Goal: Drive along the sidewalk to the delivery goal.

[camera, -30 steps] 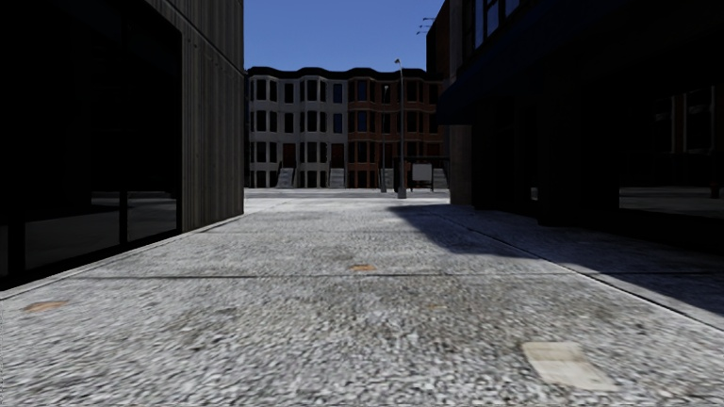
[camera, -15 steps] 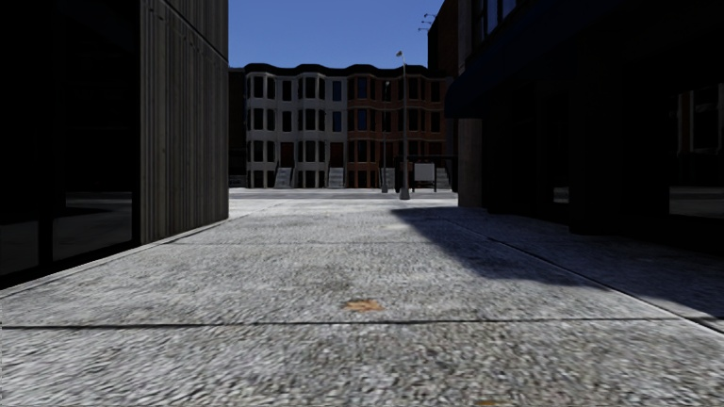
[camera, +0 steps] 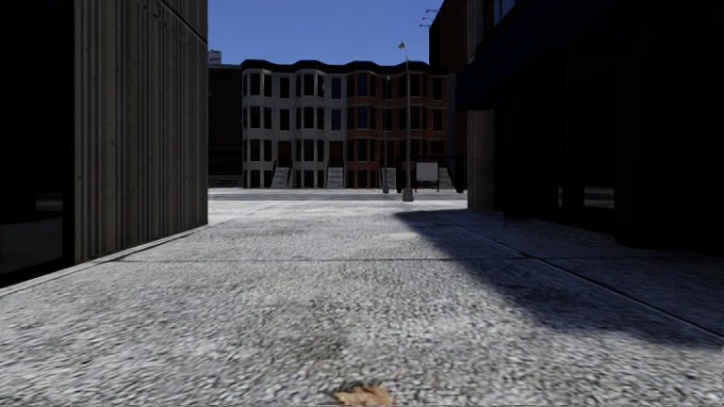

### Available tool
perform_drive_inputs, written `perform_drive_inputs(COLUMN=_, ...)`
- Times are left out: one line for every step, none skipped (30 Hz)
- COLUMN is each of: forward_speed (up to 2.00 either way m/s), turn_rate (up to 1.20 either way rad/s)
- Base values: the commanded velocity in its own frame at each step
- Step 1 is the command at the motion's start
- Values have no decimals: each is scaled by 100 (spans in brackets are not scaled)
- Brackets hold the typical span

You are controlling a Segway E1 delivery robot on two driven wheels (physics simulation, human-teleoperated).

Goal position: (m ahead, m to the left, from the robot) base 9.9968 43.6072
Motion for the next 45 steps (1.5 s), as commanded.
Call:
perform_drive_inputs(forward_speed=200, turn_rate=0)
perform_drive_inputs(forward_speed=200, turn_rate=0)
perform_drive_inputs(forward_speed=200, turn_rate=0)
perform_drive_inputs(forward_speed=200, turn_rate=0)
perform_drive_inputs(forward_speed=200, turn_rate=0)
perform_drive_inputs(forward_speed=200, turn_rate=0)
perform_drive_inputs(forward_speed=200, turn_rate=0)
perform_drive_inputs(forward_speed=200, turn_rate=0)
perform_drive_inputs(forward_speed=200, turn_rate=0)
perform_drive_inputs(forward_speed=200, turn_rate=0)
perform_drive_inputs(forward_speed=200, turn_rate=0)
perform_drive_inputs(forward_speed=200, turn_rate=0)
perform_drive_inputs(forward_speed=200, turn_rate=0)
perform_drive_inputs(forward_speed=200, turn_rate=0)
perform_drive_inputs(forward_speed=200, turn_rate=0)
perform_drive_inputs(forward_speed=200, turn_rate=0)
perform_drive_inputs(forward_speed=200, turn_rate=0)
perform_drive_inputs(forward_speed=200, turn_rate=0)
perform_drive_inputs(forward_speed=200, turn_rate=0)
perform_drive_inputs(forward_speed=200, turn_rate=0)
perform_drive_inputs(forward_speed=200, turn_rate=0)
perform_drive_inputs(forward_speed=200, turn_rate=0)
perform_drive_inputs(forward_speed=200, turn_rate=0)
perform_drive_inputs(forward_speed=200, turn_rate=0)
perform_drive_inputs(forward_speed=200, turn_rate=0)
perform_drive_inputs(forward_speed=200, turn_rate=0)
perform_drive_inputs(forward_speed=200, turn_rate=0)
perform_drive_inputs(forward_speed=200, turn_rate=0)
perform_drive_inputs(forward_speed=200, turn_rate=0)
perform_drive_inputs(forward_speed=200, turn_rate=0)
perform_drive_inputs(forward_speed=200, turn_rate=0)
perform_drive_inputs(forward_speed=200, turn_rate=0)
perform_drive_inputs(forward_speed=200, turn_rate=0)
perform_drive_inputs(forward_speed=200, turn_rate=0)
perform_drive_inputs(forward_speed=200, turn_rate=0)
perform_drive_inputs(forward_speed=200, turn_rate=0)
perform_drive_inputs(forward_speed=200, turn_rate=0)
perform_drive_inputs(forward_speed=200, turn_rate=0)
perform_drive_inputs(forward_speed=200, turn_rate=0)
perform_drive_inputs(forward_speed=200, turn_rate=0)
perform_drive_inputs(forward_speed=200, turn_rate=0)
perform_drive_inputs(forward_speed=200, turn_rate=0)
perform_drive_inputs(forward_speed=200, turn_rate=0)
perform_drive_inputs(forward_speed=200, turn_rate=0)
perform_drive_inputs(forward_speed=200, turn_rate=0)
